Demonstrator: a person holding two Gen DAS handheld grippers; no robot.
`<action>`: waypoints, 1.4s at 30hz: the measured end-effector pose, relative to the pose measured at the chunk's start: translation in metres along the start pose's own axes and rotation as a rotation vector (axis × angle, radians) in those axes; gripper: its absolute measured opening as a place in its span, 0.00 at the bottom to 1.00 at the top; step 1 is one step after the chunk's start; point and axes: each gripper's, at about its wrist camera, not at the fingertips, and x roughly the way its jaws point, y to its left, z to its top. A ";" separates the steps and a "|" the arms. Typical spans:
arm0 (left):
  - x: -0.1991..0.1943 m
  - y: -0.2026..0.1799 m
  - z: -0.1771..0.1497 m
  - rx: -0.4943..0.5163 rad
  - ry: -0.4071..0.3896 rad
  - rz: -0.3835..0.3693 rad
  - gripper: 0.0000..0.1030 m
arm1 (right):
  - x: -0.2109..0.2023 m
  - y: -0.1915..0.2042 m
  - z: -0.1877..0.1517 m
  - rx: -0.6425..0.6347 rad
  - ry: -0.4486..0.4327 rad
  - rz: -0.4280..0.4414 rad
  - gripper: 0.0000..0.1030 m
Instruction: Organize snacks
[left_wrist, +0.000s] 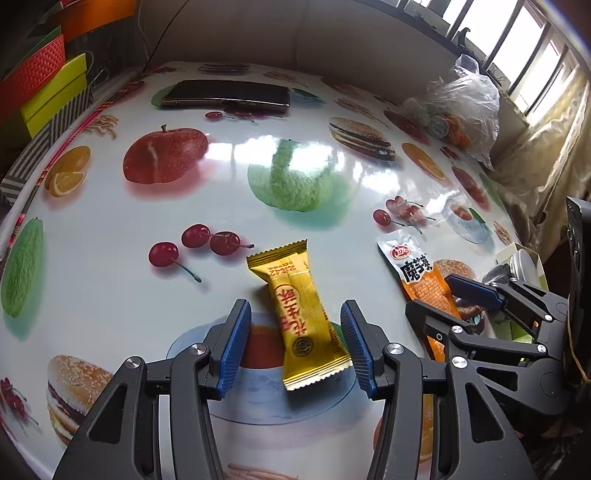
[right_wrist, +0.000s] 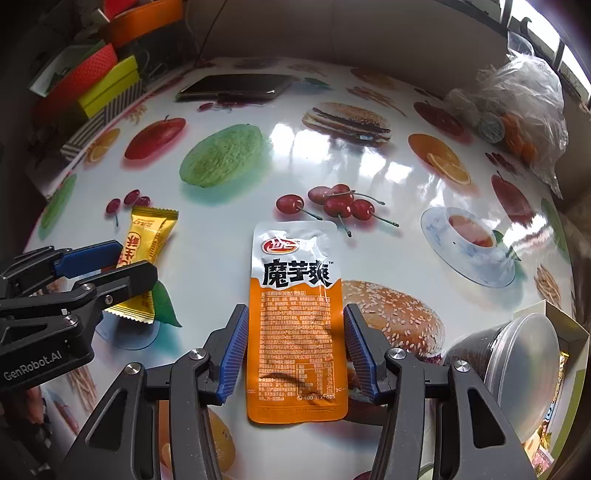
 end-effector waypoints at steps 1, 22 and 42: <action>0.000 0.000 0.000 0.003 -0.002 0.001 0.50 | 0.000 0.001 0.000 0.002 -0.005 -0.005 0.49; -0.010 0.005 -0.002 -0.003 -0.042 0.052 0.25 | -0.010 0.002 -0.010 0.047 -0.053 -0.041 0.40; -0.055 -0.014 -0.005 0.046 -0.121 0.033 0.25 | -0.048 0.005 -0.015 0.091 -0.130 -0.022 0.37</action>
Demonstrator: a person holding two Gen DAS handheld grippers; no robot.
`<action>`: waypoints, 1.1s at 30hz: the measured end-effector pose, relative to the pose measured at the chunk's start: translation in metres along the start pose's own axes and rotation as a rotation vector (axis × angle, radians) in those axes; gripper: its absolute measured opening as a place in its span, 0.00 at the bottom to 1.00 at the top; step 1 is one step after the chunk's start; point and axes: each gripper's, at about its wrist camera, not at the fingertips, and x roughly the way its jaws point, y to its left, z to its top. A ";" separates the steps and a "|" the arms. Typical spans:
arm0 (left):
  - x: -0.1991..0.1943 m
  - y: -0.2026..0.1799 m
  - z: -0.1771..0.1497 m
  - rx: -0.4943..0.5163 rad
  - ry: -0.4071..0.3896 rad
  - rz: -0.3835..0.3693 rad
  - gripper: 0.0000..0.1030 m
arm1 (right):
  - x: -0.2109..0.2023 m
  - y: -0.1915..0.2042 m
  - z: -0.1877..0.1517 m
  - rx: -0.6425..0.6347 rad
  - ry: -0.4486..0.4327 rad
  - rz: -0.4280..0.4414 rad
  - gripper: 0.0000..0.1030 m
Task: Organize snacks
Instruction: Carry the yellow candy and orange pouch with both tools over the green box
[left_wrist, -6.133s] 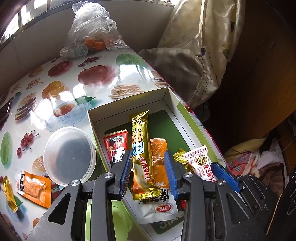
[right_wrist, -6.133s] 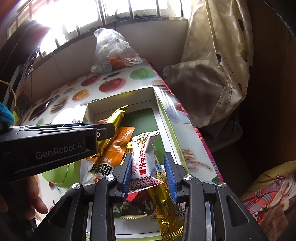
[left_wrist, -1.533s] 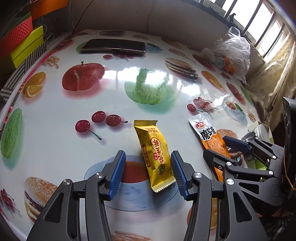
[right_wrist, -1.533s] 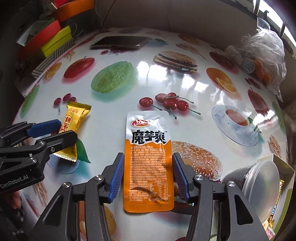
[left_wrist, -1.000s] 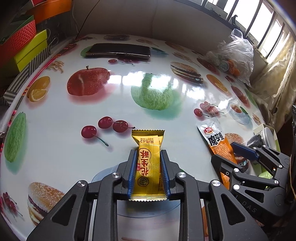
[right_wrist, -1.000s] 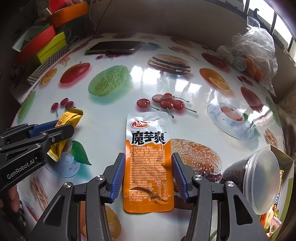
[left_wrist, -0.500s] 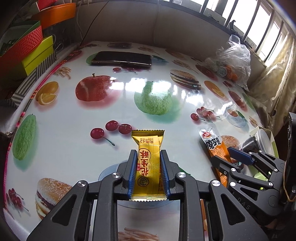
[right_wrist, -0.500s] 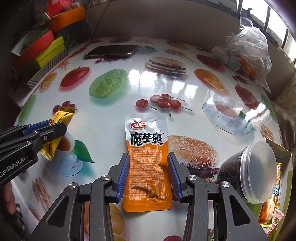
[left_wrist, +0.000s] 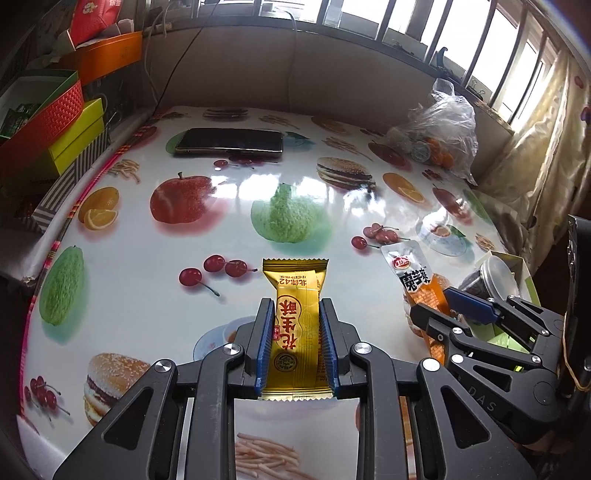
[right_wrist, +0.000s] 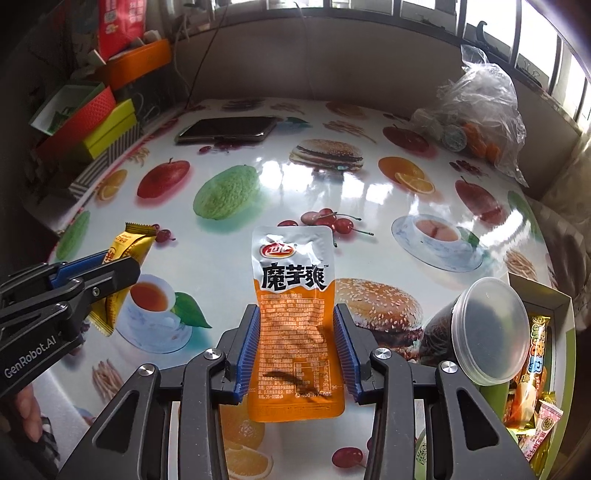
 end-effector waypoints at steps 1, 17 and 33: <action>-0.002 -0.001 0.001 0.001 -0.003 -0.002 0.25 | -0.002 0.000 0.000 0.001 -0.003 0.002 0.37; -0.014 -0.026 0.009 0.040 -0.024 -0.033 0.25 | -0.031 -0.017 -0.004 0.038 -0.047 -0.011 0.37; -0.016 -0.078 0.024 0.102 -0.014 -0.128 0.25 | -0.073 -0.074 -0.017 0.145 -0.096 -0.069 0.37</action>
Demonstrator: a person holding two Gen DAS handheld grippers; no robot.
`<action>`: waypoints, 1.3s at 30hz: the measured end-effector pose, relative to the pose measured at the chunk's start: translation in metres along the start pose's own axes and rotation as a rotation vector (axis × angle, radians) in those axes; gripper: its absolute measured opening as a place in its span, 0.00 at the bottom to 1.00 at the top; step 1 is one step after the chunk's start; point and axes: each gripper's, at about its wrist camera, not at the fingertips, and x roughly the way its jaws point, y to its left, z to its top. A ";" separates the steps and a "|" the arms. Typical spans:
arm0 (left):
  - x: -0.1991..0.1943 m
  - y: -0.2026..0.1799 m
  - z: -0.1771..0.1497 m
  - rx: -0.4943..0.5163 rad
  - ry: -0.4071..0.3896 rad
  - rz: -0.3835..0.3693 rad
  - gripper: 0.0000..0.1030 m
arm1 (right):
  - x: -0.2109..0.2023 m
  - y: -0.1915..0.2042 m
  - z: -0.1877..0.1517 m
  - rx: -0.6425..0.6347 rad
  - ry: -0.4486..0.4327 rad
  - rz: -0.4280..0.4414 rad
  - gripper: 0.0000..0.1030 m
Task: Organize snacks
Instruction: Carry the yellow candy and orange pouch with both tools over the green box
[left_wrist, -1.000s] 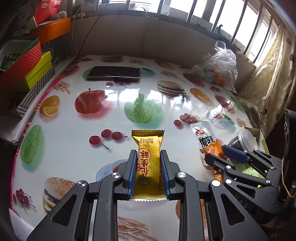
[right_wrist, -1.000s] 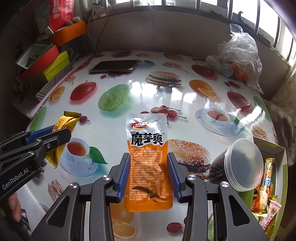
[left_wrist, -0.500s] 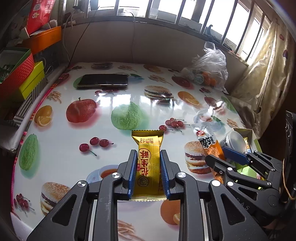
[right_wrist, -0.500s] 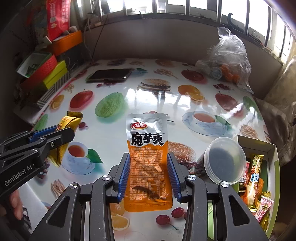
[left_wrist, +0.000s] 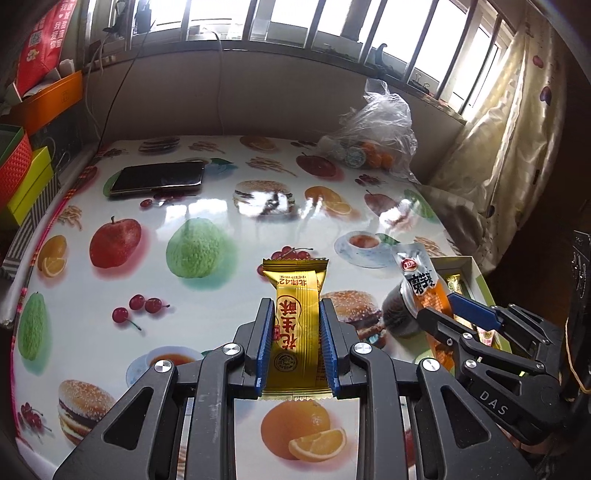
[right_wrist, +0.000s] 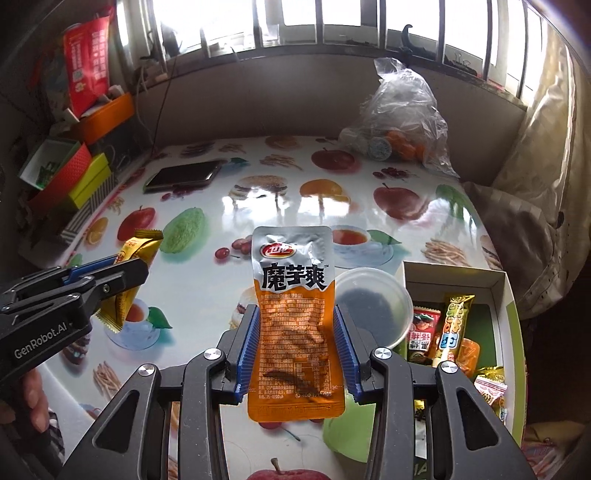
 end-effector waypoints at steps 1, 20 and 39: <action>0.001 -0.004 0.001 0.004 0.001 -0.004 0.25 | -0.002 -0.005 -0.001 0.009 -0.002 -0.005 0.37; 0.025 -0.079 0.011 0.094 0.044 -0.116 0.25 | -0.027 -0.081 -0.028 0.132 -0.005 -0.086 0.37; 0.040 -0.157 -0.001 0.197 0.093 -0.180 0.25 | -0.050 -0.135 -0.071 0.241 0.004 -0.146 0.37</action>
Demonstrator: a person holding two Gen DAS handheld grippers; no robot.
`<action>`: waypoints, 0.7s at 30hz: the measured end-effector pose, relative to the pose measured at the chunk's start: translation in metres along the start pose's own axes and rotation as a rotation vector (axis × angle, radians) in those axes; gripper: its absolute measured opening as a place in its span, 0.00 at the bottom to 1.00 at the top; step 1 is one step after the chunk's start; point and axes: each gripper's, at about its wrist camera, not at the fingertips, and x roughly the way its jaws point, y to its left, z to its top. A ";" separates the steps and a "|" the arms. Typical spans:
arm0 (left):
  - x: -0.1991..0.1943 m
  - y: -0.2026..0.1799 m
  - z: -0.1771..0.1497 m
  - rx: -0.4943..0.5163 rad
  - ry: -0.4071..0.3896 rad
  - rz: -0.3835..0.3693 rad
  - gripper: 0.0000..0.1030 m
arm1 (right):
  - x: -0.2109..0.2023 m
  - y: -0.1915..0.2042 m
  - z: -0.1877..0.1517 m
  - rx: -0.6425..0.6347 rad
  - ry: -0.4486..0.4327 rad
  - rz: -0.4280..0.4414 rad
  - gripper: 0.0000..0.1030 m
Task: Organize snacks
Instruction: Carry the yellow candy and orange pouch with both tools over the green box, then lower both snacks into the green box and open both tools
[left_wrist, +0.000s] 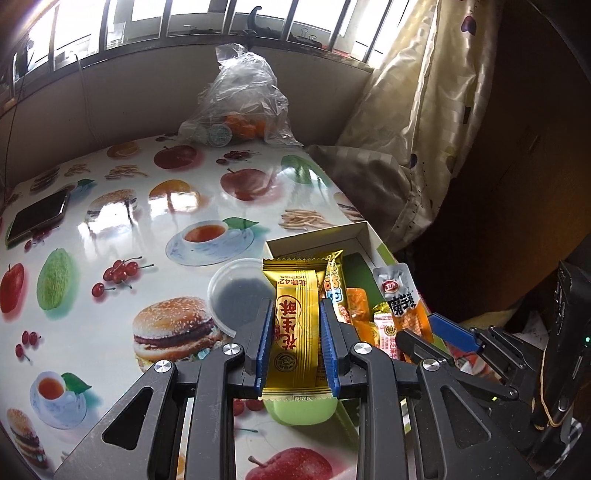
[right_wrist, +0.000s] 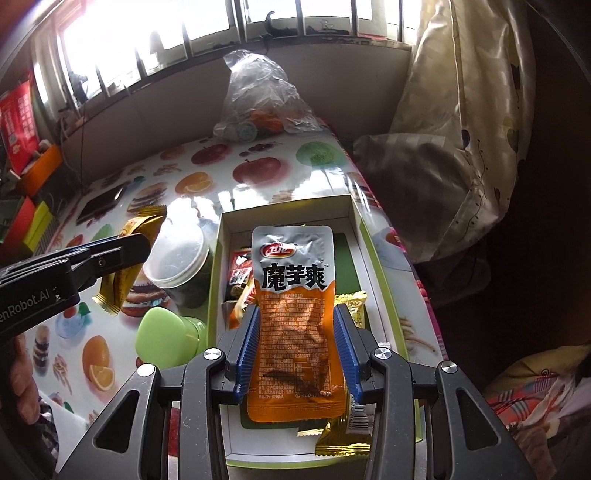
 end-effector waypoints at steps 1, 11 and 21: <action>0.002 -0.003 0.000 0.003 0.004 -0.002 0.25 | 0.000 -0.003 -0.002 0.005 0.003 -0.004 0.37; 0.018 -0.029 -0.002 0.032 0.038 -0.030 0.25 | 0.000 -0.024 -0.021 0.046 0.025 -0.030 0.37; 0.037 -0.041 -0.004 0.039 0.076 -0.039 0.25 | -0.002 -0.032 -0.030 0.067 0.030 -0.023 0.38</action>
